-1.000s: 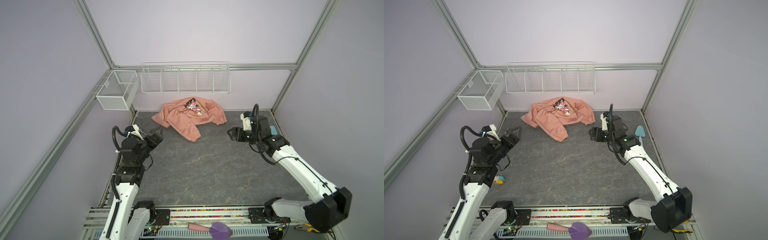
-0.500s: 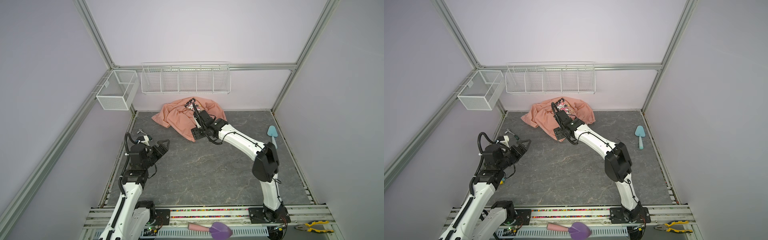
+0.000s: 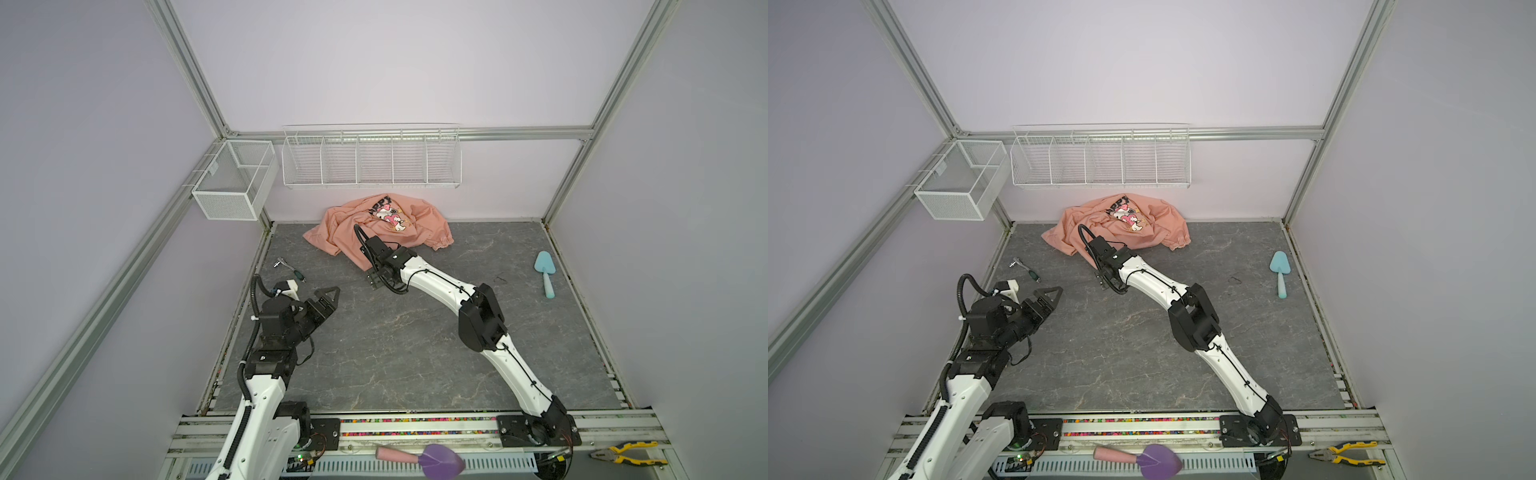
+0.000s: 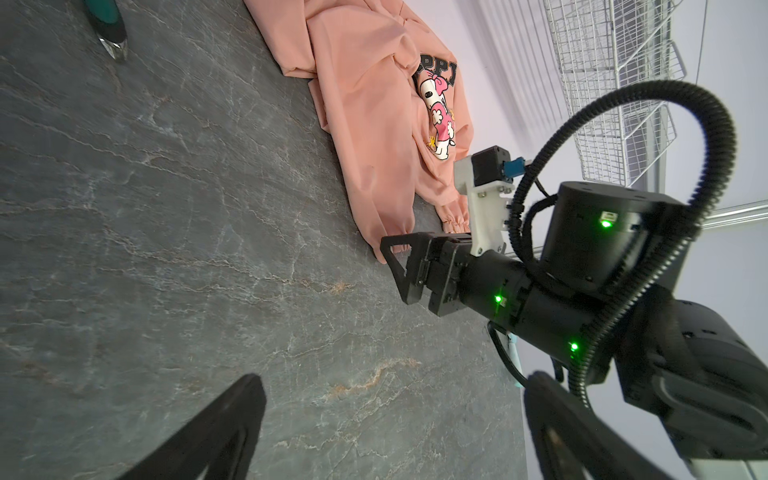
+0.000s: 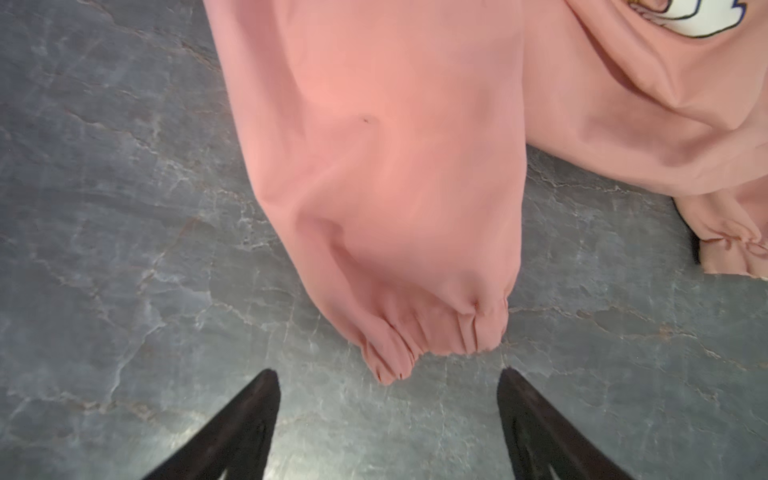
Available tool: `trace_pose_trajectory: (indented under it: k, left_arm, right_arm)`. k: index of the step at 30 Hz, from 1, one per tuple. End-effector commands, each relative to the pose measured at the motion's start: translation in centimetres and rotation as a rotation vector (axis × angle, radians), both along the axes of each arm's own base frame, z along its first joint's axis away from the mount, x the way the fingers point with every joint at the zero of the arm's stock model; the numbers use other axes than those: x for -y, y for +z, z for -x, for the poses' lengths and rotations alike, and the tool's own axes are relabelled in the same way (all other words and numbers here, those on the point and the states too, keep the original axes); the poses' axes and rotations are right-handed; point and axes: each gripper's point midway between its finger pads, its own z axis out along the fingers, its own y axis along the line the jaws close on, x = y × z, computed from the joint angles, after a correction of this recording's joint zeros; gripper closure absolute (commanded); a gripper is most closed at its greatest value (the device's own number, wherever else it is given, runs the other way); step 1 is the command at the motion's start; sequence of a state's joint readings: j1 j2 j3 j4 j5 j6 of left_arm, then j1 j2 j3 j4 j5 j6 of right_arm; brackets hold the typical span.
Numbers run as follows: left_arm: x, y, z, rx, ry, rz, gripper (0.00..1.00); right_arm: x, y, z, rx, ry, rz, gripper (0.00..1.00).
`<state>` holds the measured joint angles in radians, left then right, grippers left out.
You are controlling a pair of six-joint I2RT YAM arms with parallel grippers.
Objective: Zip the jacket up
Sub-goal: 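Lower the right gripper and pinch the jacket sleeve cuff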
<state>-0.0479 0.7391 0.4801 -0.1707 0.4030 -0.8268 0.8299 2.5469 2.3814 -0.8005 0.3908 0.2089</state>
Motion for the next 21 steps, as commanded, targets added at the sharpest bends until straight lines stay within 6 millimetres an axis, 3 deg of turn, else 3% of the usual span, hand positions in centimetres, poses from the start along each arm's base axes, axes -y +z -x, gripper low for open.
trace_pose_trajectory:
  k: [1, 6, 13, 21]
  left_arm:
    - [-0.2, -0.6, 0.2, -0.016, 0.012, -0.006, 0.02]
    - [-0.3, -1.8, 0.1, -0.041, 0.022, -0.006, 0.01]
    - [-0.4, -4.1, -0.4, -0.113, 0.031, -0.014, 0.03]
    - [-0.4, -4.7, -0.6, -0.128, 0.029, -0.013, 0.03]
  right_arm:
    - [1.0, -0.3, -1.1, 0.004, -0.057, 0.006, 0.16]
    - [2.1, -1.8, -2.3, -0.049, -0.124, -0.044, 0.23]
    - [3.0, -3.3, -2.7, -0.128, -0.171, -0.104, 0.46]
    - [3.1, -1.4, -1.9, -0.138, -0.172, -0.133, 0.78]
